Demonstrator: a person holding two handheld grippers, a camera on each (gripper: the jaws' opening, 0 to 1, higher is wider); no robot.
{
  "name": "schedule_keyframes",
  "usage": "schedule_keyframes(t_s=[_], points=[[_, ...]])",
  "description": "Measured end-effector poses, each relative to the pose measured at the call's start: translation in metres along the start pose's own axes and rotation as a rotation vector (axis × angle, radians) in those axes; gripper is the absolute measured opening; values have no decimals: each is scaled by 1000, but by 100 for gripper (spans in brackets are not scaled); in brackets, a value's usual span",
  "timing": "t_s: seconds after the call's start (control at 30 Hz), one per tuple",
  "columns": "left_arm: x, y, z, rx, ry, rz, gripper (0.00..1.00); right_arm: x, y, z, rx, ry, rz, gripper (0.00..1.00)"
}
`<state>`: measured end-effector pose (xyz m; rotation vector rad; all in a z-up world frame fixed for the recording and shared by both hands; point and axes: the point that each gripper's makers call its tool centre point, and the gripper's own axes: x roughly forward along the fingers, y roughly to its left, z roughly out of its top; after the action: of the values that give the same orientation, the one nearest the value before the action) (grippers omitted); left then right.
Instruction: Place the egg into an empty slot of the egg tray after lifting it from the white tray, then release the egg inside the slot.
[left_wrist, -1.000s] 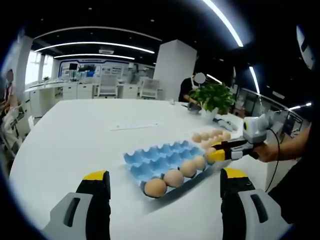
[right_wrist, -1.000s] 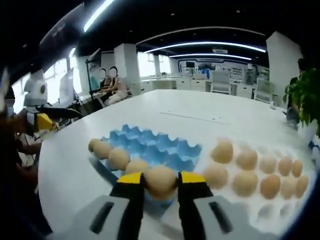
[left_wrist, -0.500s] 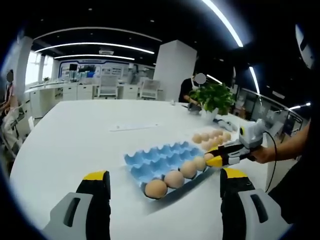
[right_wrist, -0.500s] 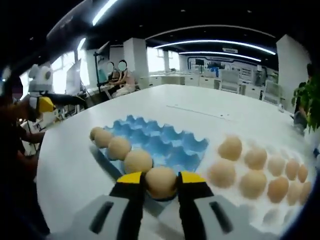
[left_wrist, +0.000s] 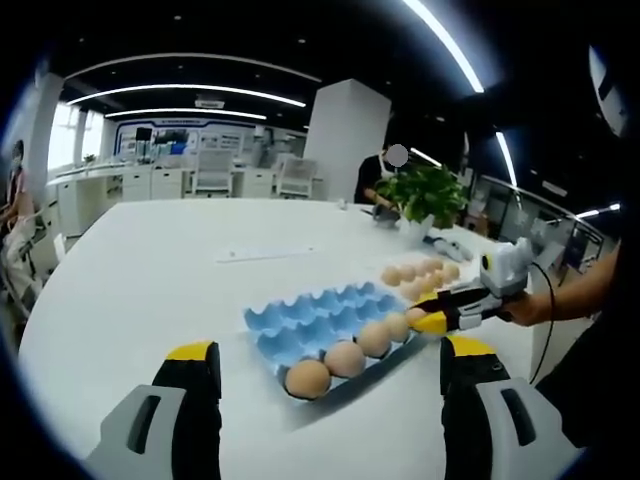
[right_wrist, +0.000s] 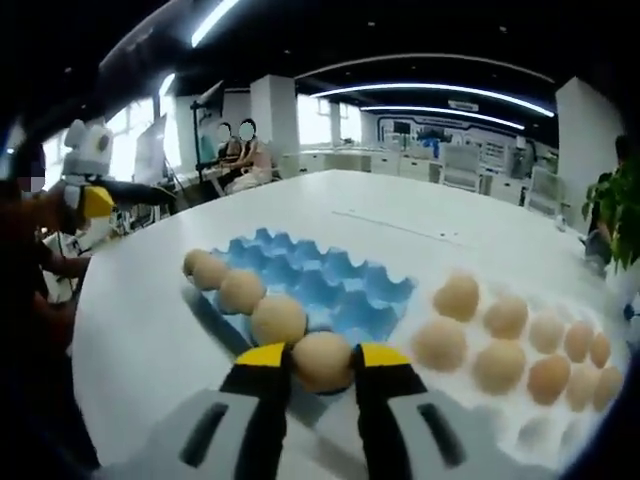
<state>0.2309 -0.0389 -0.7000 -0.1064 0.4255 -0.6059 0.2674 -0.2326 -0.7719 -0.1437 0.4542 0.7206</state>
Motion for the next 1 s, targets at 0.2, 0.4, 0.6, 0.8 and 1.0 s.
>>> schedule_keyframes(t_s=[0.2,0.4,0.6,0.8,1.0], points=[[0,1,-1,-3,2,2,91,-13,-22,19,8,-67,-82,23],[-1,2,-2,-8,2,4,91,-20,-70,13,34,-49,-277,23],[-2,4,-3,-11,3,13,91,-10,-79,6,44,-20,-283,26],[-3,4,-3,-11,3,15,91,3,-84,-2,16,52,-284,27],[-4,5,-4,-16,4,21,91,2,-83,-3,-26,82,-282,24]])
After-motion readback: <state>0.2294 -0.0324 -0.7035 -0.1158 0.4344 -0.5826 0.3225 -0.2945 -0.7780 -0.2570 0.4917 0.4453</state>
